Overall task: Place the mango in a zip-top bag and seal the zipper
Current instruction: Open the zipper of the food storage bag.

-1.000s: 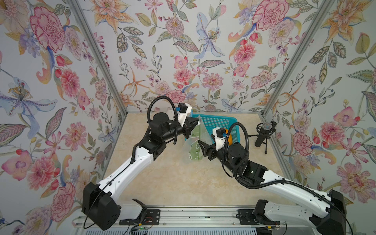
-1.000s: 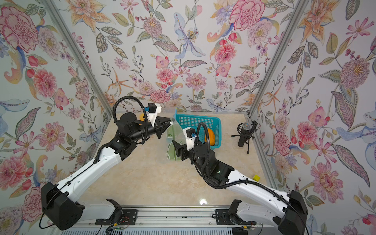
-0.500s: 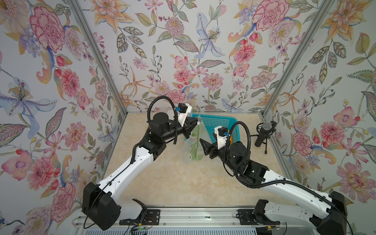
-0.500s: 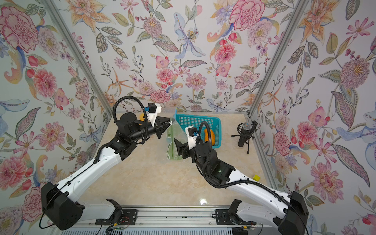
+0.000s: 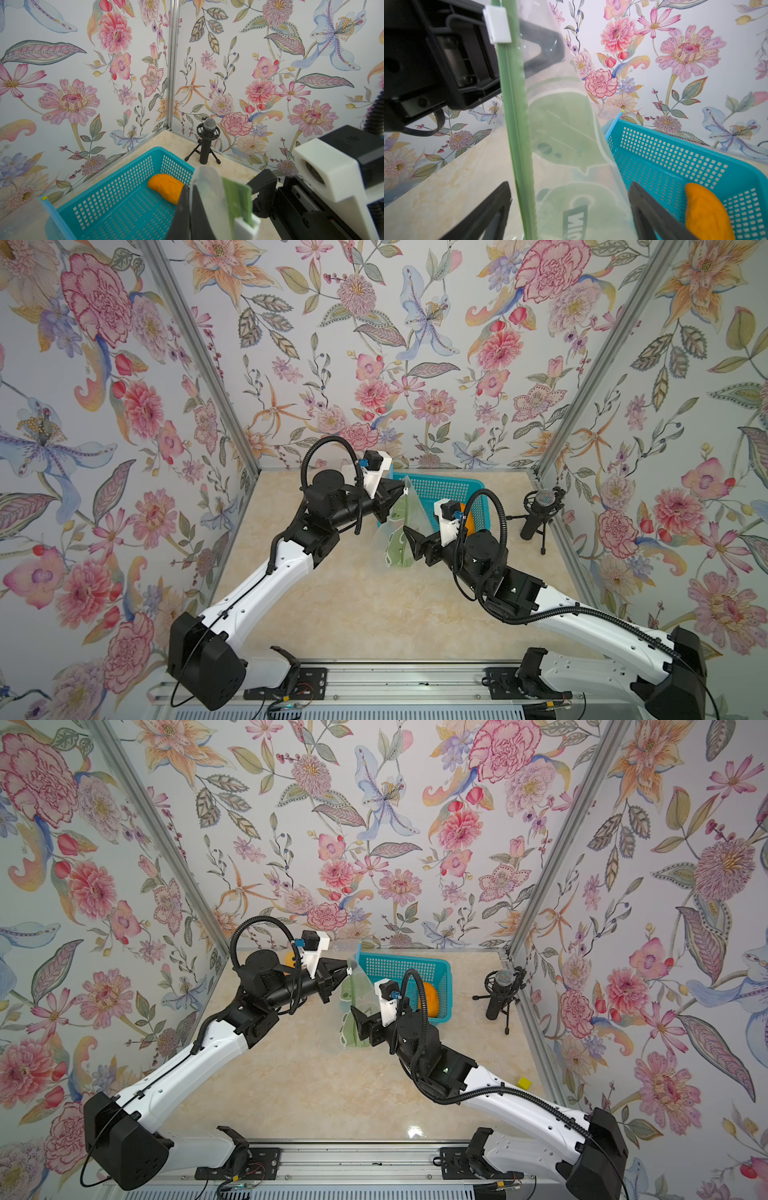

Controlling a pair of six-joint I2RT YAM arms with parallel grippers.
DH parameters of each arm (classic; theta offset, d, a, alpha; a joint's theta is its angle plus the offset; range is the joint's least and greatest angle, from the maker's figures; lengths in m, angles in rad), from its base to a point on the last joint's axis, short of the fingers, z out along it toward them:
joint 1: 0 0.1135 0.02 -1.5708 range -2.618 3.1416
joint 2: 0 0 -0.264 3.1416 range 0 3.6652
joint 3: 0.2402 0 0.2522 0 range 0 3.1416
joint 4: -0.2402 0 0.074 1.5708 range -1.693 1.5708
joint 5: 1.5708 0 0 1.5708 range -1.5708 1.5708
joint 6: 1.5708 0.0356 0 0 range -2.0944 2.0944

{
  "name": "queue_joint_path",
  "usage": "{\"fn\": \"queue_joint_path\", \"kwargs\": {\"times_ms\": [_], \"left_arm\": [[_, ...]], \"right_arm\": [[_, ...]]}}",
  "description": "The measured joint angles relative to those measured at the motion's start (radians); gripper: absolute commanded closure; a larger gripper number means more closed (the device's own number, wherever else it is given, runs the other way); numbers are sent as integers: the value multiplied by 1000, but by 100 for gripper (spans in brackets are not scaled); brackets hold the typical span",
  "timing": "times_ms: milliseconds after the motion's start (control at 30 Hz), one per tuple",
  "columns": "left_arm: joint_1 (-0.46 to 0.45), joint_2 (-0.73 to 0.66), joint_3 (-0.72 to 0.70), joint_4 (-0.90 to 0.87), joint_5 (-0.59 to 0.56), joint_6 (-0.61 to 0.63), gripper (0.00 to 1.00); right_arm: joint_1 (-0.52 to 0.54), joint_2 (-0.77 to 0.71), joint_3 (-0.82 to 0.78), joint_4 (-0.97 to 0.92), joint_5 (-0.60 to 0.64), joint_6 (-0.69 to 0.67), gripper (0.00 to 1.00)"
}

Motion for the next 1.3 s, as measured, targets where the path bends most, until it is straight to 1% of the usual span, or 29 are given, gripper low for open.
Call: {"fn": "queue_joint_path", "kwargs": {"times_ms": [367,500,767,900,1100,1300], "left_arm": [[0,0,0,0,0,0,100],[0,0,0,0,0,0,100],[0,0,0,0,1,0,100],[0,0,0,0,1,0,100],[0,0,0,0,2,0,100],[0,0,0,-9,2,0,100]], "right_arm": [[0,7,2,3,55,-3,14],[0,12,10,3,72,-3,17],[0,15,14,0,133,-6,27],[0,16,25,-1,170,-15,29],[0,23,44,1,216,-61,31],[-10,26,58,3,251,-129,35]]}}
